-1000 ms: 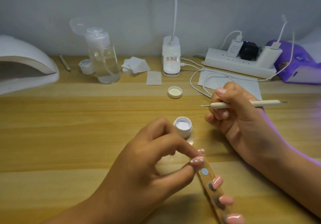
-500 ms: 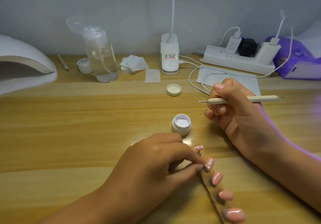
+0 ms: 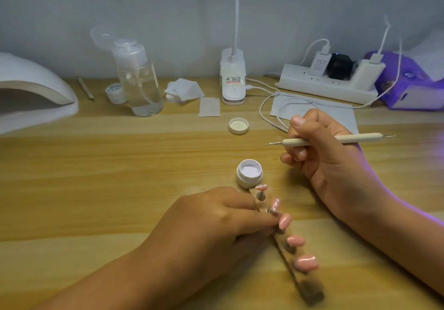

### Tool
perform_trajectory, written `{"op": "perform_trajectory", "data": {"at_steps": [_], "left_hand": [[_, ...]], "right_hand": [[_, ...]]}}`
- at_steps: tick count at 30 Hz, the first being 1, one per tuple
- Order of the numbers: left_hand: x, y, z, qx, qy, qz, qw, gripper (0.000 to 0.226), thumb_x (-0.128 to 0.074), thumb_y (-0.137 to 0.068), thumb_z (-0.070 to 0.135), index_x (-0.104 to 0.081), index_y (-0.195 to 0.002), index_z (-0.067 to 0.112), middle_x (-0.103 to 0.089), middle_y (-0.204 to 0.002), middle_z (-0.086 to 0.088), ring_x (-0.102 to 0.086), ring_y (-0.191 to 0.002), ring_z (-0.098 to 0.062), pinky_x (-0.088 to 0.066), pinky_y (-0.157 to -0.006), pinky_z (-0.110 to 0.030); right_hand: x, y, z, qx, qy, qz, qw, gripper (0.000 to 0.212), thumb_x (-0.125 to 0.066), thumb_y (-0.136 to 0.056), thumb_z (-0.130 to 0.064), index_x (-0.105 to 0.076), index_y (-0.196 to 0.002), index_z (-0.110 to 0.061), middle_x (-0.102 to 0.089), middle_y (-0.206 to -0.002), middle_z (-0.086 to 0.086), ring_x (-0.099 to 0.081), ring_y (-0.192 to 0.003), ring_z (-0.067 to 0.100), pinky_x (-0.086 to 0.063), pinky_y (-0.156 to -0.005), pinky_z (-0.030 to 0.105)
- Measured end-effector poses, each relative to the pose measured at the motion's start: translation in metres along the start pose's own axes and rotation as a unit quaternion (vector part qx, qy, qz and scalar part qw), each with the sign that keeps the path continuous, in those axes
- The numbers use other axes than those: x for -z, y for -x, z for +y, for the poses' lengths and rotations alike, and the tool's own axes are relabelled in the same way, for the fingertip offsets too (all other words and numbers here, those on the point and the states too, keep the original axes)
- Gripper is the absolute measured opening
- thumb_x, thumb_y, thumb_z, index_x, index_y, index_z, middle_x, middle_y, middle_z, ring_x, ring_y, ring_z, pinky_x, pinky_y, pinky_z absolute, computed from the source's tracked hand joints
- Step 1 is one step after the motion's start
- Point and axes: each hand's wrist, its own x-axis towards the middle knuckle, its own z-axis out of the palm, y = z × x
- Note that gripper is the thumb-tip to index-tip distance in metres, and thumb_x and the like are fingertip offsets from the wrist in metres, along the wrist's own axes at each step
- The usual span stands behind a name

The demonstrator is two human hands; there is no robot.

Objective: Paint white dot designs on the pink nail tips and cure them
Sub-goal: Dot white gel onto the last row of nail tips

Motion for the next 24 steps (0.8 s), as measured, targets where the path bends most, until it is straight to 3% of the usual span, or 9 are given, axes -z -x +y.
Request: {"op": "perform_trajectory", "data": {"at_steps": [5, 9, 12, 15, 17, 19, 21, 24], "left_hand": [[-0.007, -0.004, 0.001, 0.03, 0.045, -0.007, 0.999, 0.018, -0.062, -0.089, 0.037, -0.074, -0.101, 0.037, -0.049, -0.095, 0.02, -0.046, -0.081, 0.008, -0.031, -0.062, -0.008], [-0.009, -0.004, 0.006, 0.03, 0.023, -0.008, 0.999, 0.02, -0.056, -0.09, 0.041, -0.075, -0.097, 0.037, -0.062, -0.086, 0.016, -0.059, -0.08, 0.003, -0.047, -0.06, -0.014], [-0.008, -0.003, 0.007, 0.017, -0.002, 0.003, 1.0, 0.022, -0.054, -0.092, 0.04, -0.076, -0.094, 0.036, -0.069, -0.082, 0.018, -0.063, -0.083, -0.002, -0.051, -0.061, -0.016], [-0.009, -0.002, 0.009, -0.009, -0.04, 0.029, 0.999, 0.024, -0.053, -0.093, 0.039, -0.076, -0.093, 0.036, -0.069, -0.079, 0.017, -0.059, -0.072, -0.007, -0.039, -0.06, -0.012], [-0.008, 0.0, 0.01, -0.018, -0.046, 0.053, 0.997, 0.021, -0.056, -0.092, 0.038, -0.077, -0.091, 0.035, -0.064, -0.073, 0.016, -0.053, -0.07, -0.003, -0.03, -0.062, -0.01], [-0.007, 0.003, 0.009, -0.017, -0.007, 0.081, 0.997, 0.013, -0.063, -0.086, 0.033, -0.077, -0.088, 0.033, -0.054, -0.07, 0.017, -0.048, -0.076, 0.003, -0.027, -0.067, -0.003], [-0.003, 0.006, 0.006, 0.011, 0.068, 0.097, 0.993, 0.011, -0.066, -0.082, 0.029, -0.076, -0.088, 0.031, -0.045, -0.066, 0.018, -0.045, -0.068, 0.004, -0.029, -0.064, -0.003], [0.005, 0.006, 0.004, 0.121, 0.291, 0.096, 0.944, 0.012, -0.063, -0.079, 0.026, -0.072, -0.086, 0.03, -0.061, -0.067, 0.009, -0.05, -0.057, -0.003, -0.038, -0.053, -0.013]], "right_hand": [[-0.001, 0.001, 0.0, 0.017, 0.023, -0.001, 1.0, 0.027, -0.066, -0.083, -0.033, -0.055, -0.06, -0.026, -0.046, -0.056, -0.005, -0.045, -0.051, 0.005, -0.049, -0.058, 0.02], [-0.002, 0.002, 0.001, 0.06, 0.054, 0.001, 0.997, 0.018, -0.07, -0.083, -0.04, -0.061, -0.071, -0.031, -0.049, -0.061, -0.006, -0.048, -0.054, 0.004, -0.052, -0.063, 0.022], [-0.002, 0.003, 0.002, 0.095, 0.086, -0.012, 0.992, 0.007, -0.07, -0.078, -0.036, -0.066, -0.081, -0.03, -0.062, -0.076, -0.011, -0.059, -0.076, 0.005, -0.051, -0.078, 0.022], [-0.001, 0.003, -0.002, 0.121, 0.137, -0.023, 0.983, 0.014, -0.069, -0.081, -0.025, -0.068, -0.095, -0.023, -0.069, -0.094, -0.01, -0.062, -0.089, 0.006, -0.05, -0.081, 0.02], [-0.001, 0.003, -0.004, 0.135, 0.173, -0.025, 0.975, 0.015, -0.065, -0.085, -0.026, -0.068, -0.098, -0.022, -0.07, -0.094, -0.011, -0.063, -0.087, 0.003, -0.05, -0.08, 0.017], [-0.001, 0.005, -0.004, 0.142, 0.187, -0.025, 0.972, 0.012, -0.062, -0.087, -0.025, -0.067, -0.097, -0.021, -0.07, -0.089, -0.009, -0.063, -0.083, 0.003, -0.049, -0.078, 0.015], [-0.001, 0.006, -0.002, 0.148, 0.208, -0.035, 0.966, 0.008, -0.059, -0.089, -0.02, -0.063, -0.096, -0.022, -0.067, -0.085, -0.008, -0.062, -0.08, 0.005, -0.049, -0.075, 0.017], [-0.002, 0.007, 0.002, 0.16, 0.266, -0.067, 0.948, 0.007, -0.056, -0.09, -0.016, -0.058, -0.095, -0.021, -0.062, -0.083, -0.006, -0.058, -0.076, 0.014, -0.048, -0.071, 0.024]]}}
